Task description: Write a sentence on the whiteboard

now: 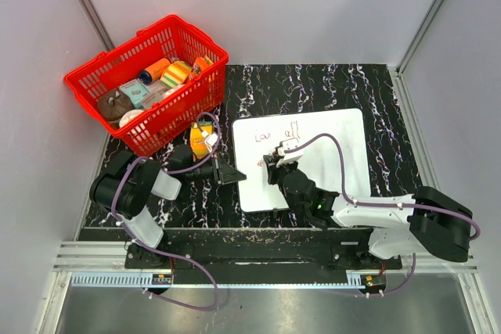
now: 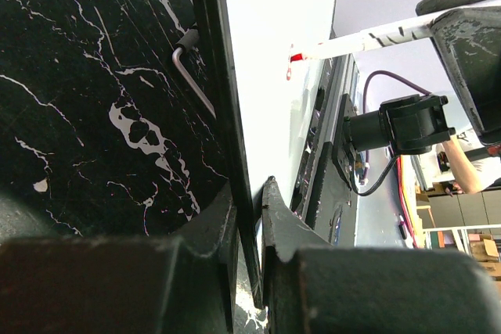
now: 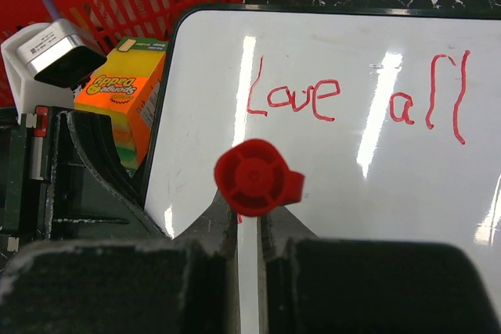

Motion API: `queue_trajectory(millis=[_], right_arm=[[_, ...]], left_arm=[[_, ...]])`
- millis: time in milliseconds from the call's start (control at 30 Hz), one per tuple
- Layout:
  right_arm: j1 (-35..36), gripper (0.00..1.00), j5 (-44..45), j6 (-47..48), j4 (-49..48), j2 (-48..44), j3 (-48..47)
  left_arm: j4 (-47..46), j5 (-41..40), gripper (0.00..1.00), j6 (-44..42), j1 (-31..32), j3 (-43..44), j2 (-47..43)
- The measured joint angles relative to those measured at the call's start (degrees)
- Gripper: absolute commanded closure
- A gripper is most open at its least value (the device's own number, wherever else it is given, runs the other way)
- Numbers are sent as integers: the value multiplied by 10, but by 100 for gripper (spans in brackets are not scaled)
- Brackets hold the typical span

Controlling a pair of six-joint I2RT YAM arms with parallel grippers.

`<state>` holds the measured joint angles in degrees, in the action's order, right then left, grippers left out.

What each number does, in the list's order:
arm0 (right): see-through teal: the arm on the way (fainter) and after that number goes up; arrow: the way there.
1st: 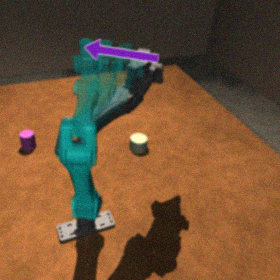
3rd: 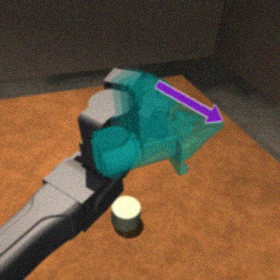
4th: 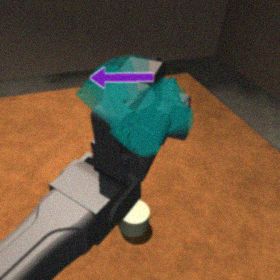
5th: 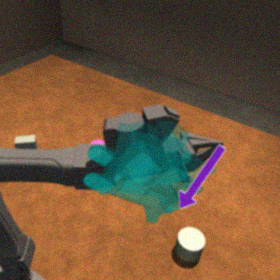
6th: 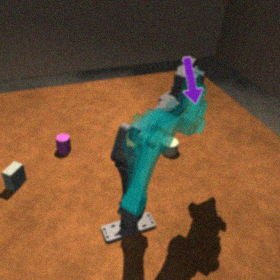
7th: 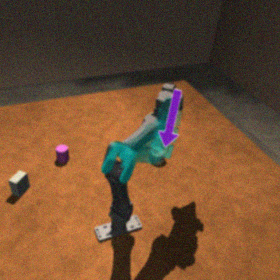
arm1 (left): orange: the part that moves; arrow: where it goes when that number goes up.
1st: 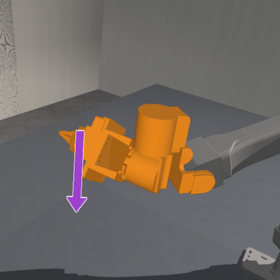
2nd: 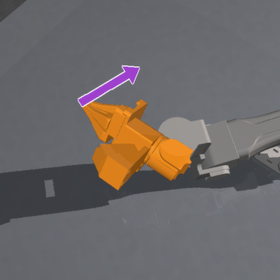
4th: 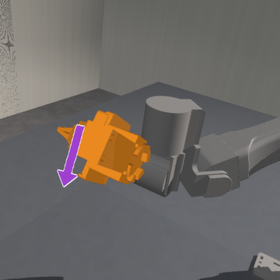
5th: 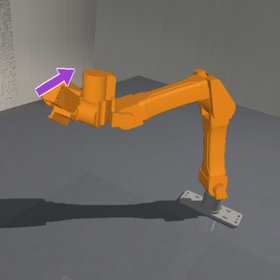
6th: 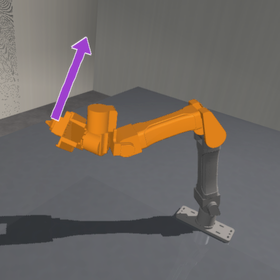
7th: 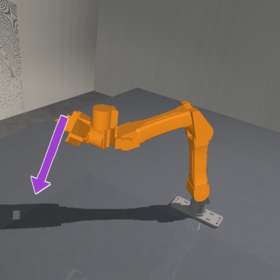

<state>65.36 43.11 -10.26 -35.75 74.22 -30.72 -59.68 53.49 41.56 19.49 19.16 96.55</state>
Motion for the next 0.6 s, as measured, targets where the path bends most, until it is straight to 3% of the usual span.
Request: queue_trajectory(millis=[600], right_arm=[[-2,100,9,-1,5,0,-5]], left_arm=[[2,0,100,-3,2,2,0]])
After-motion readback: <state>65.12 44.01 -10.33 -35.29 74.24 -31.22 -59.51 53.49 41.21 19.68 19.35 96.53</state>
